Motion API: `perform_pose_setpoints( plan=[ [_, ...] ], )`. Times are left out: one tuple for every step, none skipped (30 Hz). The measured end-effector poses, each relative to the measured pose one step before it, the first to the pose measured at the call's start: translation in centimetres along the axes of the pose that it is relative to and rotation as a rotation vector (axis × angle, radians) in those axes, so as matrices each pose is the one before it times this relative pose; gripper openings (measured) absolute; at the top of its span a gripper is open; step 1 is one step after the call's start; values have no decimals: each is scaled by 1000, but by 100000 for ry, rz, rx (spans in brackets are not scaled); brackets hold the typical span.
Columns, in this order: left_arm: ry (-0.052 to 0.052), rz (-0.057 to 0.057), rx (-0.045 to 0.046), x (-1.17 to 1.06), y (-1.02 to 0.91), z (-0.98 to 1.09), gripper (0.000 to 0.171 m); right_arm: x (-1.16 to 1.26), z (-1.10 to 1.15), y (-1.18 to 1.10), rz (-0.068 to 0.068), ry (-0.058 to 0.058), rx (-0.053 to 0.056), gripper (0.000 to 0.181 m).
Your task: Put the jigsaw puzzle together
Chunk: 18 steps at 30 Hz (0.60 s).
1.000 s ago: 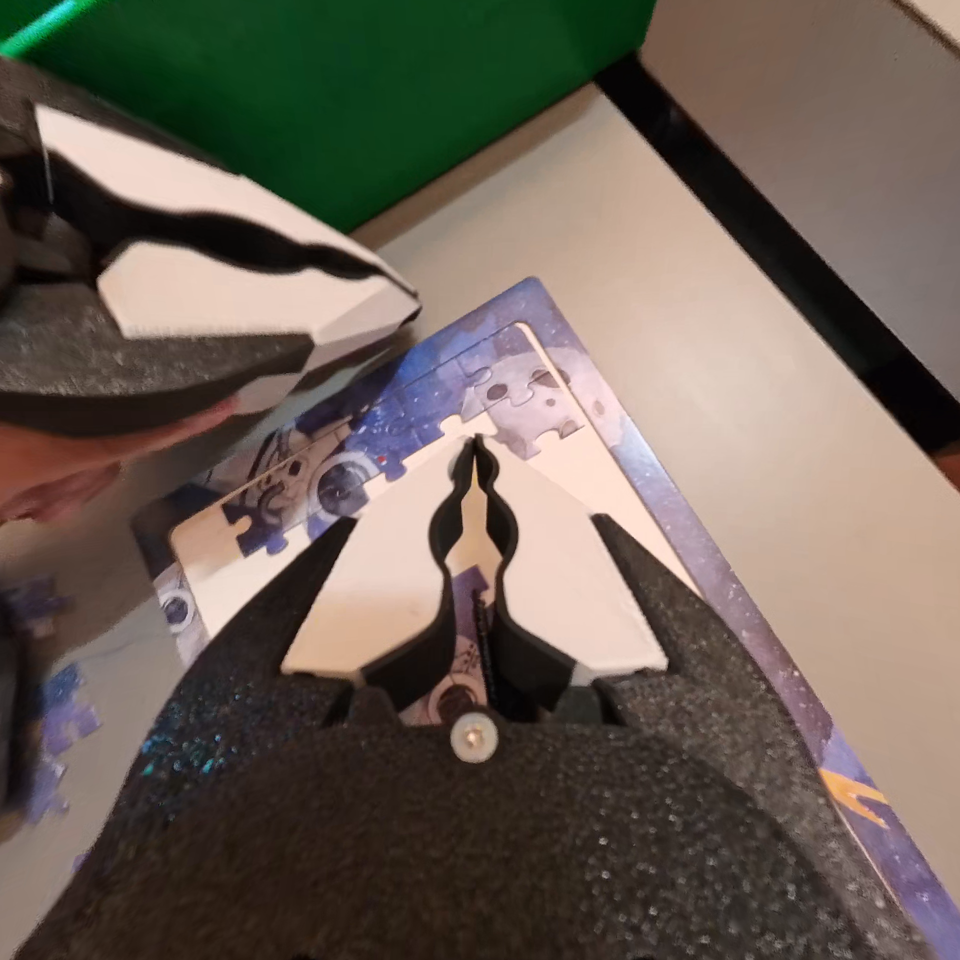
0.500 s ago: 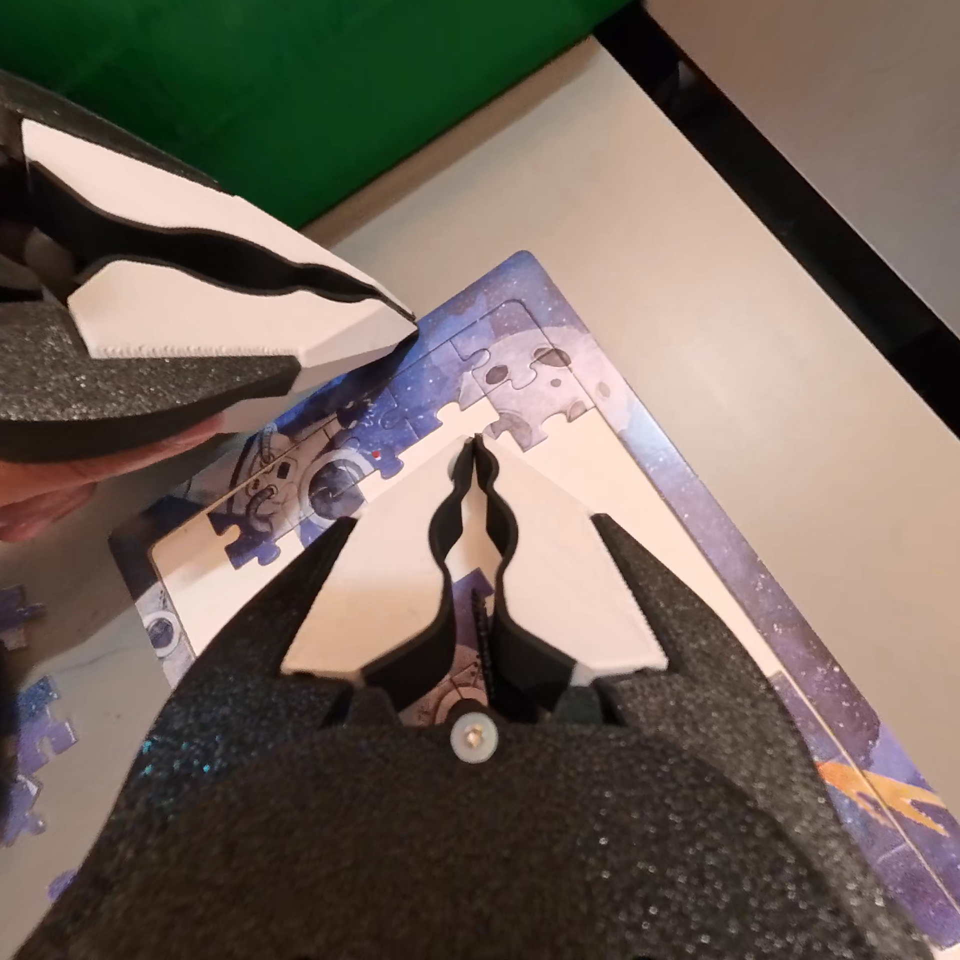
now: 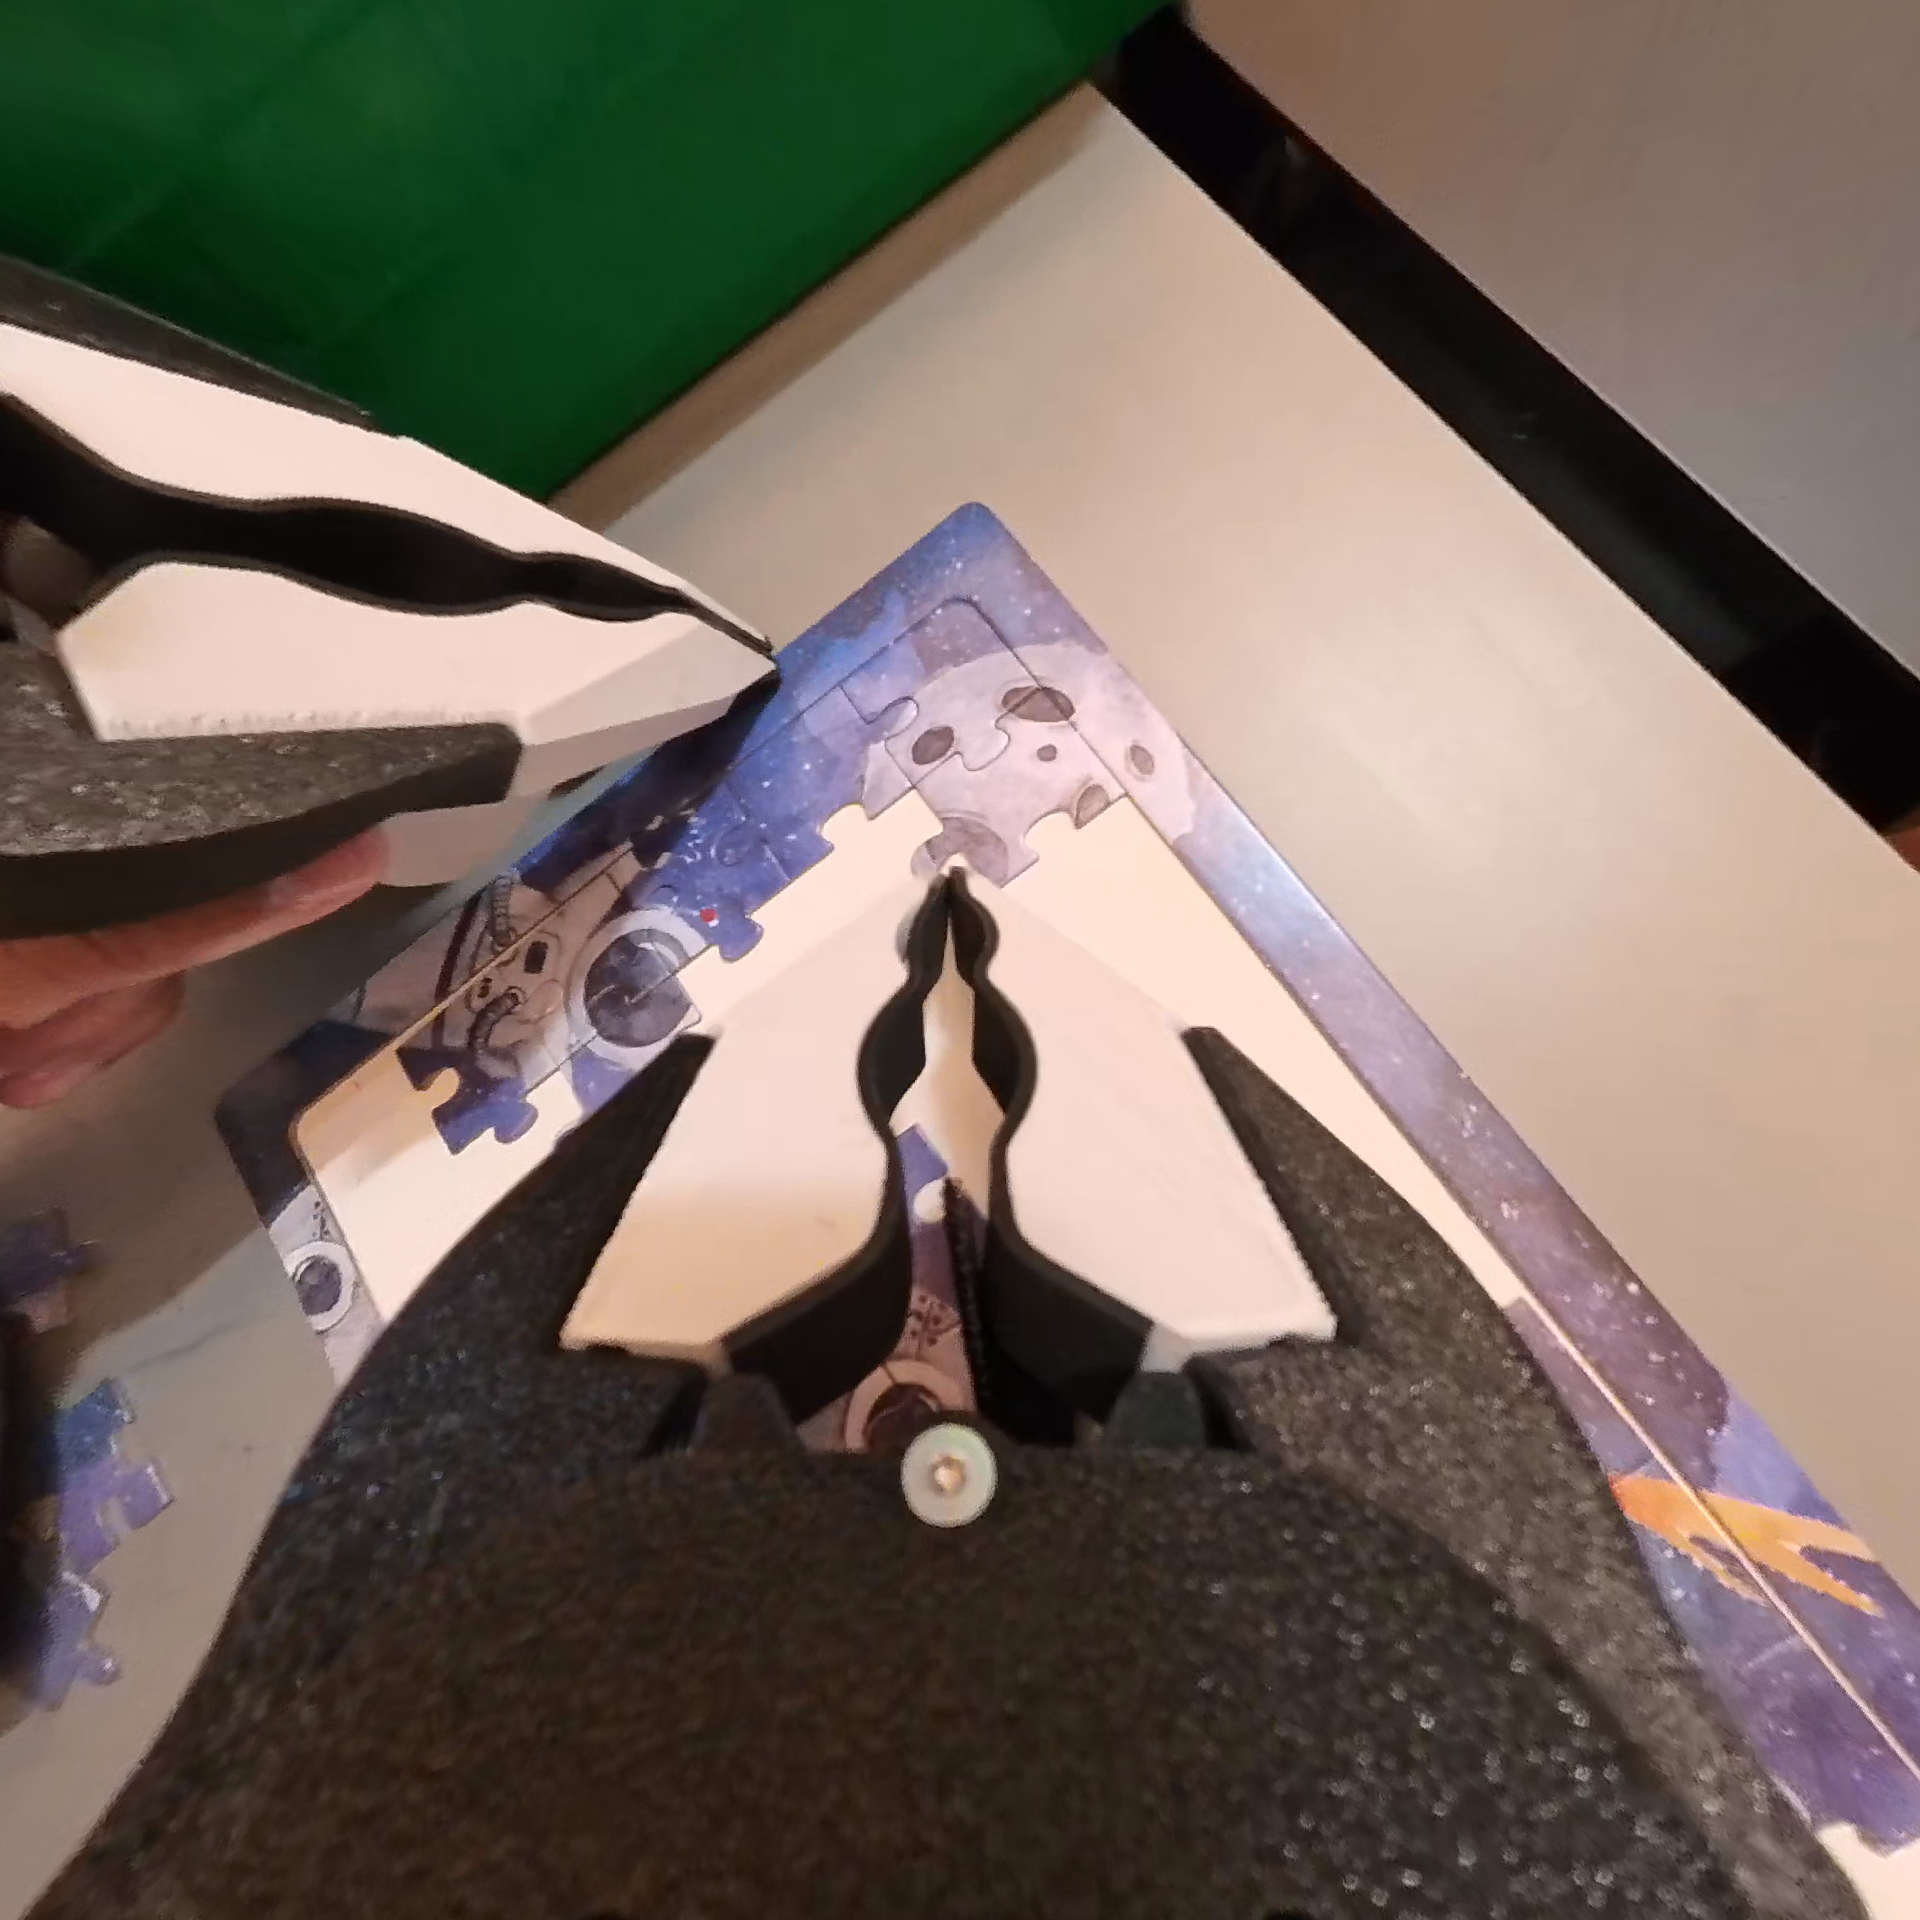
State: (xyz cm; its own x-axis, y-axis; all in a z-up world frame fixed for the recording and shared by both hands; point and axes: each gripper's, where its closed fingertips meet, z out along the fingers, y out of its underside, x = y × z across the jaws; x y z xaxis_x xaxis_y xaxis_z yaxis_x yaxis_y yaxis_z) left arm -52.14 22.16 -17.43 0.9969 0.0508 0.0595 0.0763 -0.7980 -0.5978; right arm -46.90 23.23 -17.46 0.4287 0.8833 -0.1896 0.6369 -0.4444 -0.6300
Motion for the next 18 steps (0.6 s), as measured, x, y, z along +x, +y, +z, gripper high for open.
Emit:
perform_pose_setpoints(
  plan=[
    [79, -112, 27, -12, 8, 3, 0, -9, 162, 17, -124, 392, 30, 0],
    [115, -118, 11, -6, -4, 0, 0, -120, 70, -180, 146, -334, 1173, 0],
    [96, -78, 26, -1, 3, -5, 0, -87, 54, 4, 816, -366, -203, 0],
    [37, -9, 17, 6, -2, 1, 0, -27, -74, -63, 451, -155, 3, 0],
    [-26, 87, -14, -10, 10, -7, 0, -191, -177, -155, 136, -1211, 588, 0],
    [-82, 87, -6, 3, -4, -8, 0, -214, -309, -253, 209, -1442, 1003, 0],
    [-128, 107, -15, -5, 4, -1, 0, -81, -471, -387, 577, -692, 1270, 0],
    [-137, 141, -120, -8, 4, -10, 0, 1, -713, -607, 520, 37, 2184, 0],
    [-148, 30, -162, -1, 2, -7, 0, -97, -1013, -956, 307, -194, 3762, 0],
    [-184, -50, -142, -2, 13, -4, 0, -226, -1306, -1329, -226, -477, 5283, 0],
    [-216, -35, -250, -15, -10, 4, 0, -360, -1574, -1621, -1014, -509, 6137, 1],
    [-288, -53, -424, -12, -7, -4, 0, -420, -1819, -1954, -1854, -68, 7431, 1],
    [-552, -47, -496, -48, -9, -26, 0, -420, -1993, -2234, -2106, 536, 8248, 1],
    [-882, -49, -348, -104, -30, -66, 1, -443, -2116, -2417, -2334, 911, 8306, 1],
    [-912, -96, 249, -82, -166, -170, 5, -480, -2143, -2550, -3038, 987, 8560, 0],
    [-406, 16, 1110, 22, -354, -344, 12, -449, -2090, -2633, -4128, 1177, 8988, 3],
    [183, 279, 1903, 166, -553, -560, 15, -269, -1964, -2574, -4443, 1991, 8934, 8],
    [332, 325, 2237, 248, -718, -789, 15, -52, -1797, -2217, -2828, 2905, 7271, 15]
  ],
)
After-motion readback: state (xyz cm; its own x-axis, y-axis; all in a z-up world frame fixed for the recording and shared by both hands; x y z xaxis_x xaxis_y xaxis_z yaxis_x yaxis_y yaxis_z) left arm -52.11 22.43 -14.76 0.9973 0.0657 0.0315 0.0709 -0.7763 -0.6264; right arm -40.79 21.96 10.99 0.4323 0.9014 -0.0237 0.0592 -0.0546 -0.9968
